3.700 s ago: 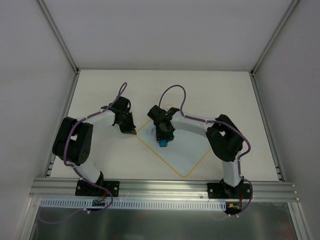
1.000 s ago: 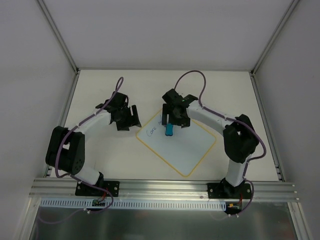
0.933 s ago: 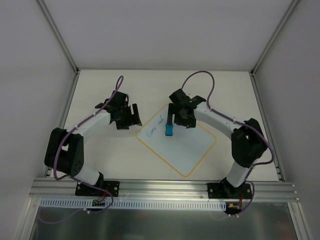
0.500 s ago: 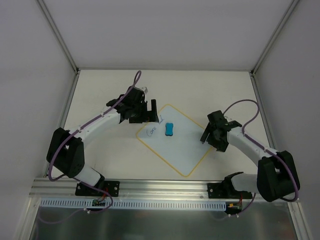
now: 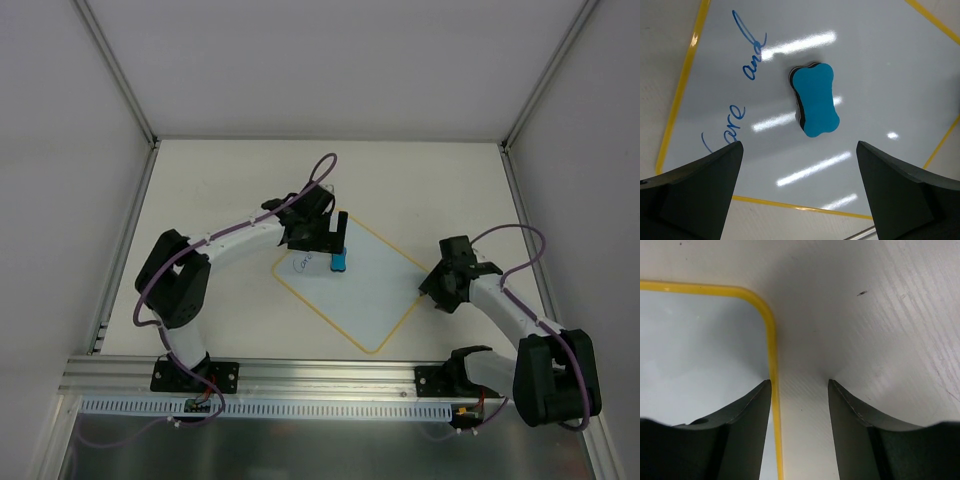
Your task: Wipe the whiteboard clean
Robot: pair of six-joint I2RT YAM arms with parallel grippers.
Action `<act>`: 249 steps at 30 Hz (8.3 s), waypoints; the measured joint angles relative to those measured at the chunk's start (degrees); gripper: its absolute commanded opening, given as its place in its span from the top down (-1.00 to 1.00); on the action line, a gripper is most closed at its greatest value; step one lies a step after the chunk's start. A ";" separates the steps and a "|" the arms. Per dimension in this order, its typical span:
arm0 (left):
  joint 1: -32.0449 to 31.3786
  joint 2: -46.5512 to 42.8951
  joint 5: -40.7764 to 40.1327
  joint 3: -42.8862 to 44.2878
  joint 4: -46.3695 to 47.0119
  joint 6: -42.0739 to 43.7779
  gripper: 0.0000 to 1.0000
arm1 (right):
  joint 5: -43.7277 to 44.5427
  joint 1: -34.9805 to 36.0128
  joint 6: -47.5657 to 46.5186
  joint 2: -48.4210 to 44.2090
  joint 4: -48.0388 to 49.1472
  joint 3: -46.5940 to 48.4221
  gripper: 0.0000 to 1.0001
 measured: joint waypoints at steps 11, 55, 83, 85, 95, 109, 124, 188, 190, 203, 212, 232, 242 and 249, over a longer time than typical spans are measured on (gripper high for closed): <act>-1.46 3.87 -3.56 3.02 0.00 -0.09 -0.88 | -1.11 -0.13 0.02 1.33 3.61 -0.07 0.29; -5.20 14.82 -10.36 9.25 -1.01 -4.11 -0.04 | -2.21 0.07 0.55 5.11 8.41 1.22 0.94; 2.47 15.67 -13.38 10.29 -1.09 -0.22 0.84 | -2.38 0.17 0.52 5.31 8.98 1.22 0.95; 4.59 15.69 -13.33 10.62 -1.36 1.18 0.88 | -2.38 0.17 0.52 5.38 9.07 1.22 0.95; 6.29 19.98 -11.65 17.27 -3.21 7.98 0.95 | -2.38 0.22 0.50 5.42 9.07 1.27 0.95; 0.76 22.71 -5.62 20.61 -2.62 8.17 1.00 | -2.38 0.22 0.50 5.42 9.05 1.27 0.94; 9.99 20.59 -3.65 18.32 -5.03 6.71 1.00 | -2.36 0.22 0.48 5.53 9.07 1.33 0.94; 10.47 -5.73 -4.35 -17.25 0.44 -3.96 1.00 | -2.91 0.59 0.15 6.21 10.12 1.57 0.94; 9.11 -4.04 -5.44 -15.15 -0.63 -3.43 1.00 | -2.86 0.59 0.13 6.21 10.12 1.57 0.95; -0.90 11.67 -3.65 4.44 -1.38 -2.29 1.00 | -2.75 0.59 0.07 6.21 10.12 1.57 0.94; 8.11 12.61 -0.81 5.35 -1.16 -0.94 1.00 | -2.73 0.59 0.07 6.21 10.12 1.60 0.94; 39.69 -5.16 -6.21 -6.36 -5.55 1.95 1.00 | -3.08 0.59 -0.44 6.62 9.99 1.95 0.88; 55.87 -1.07 -7.34 -4.11 -6.75 2.01 1.00 | -3.30 0.59 -1.03 6.67 10.05 1.97 0.86; 57.53 5.44 -7.13 -2.32 -7.19 2.12 0.80 | -3.43 0.59 -1.22 6.97 9.90 2.23 0.81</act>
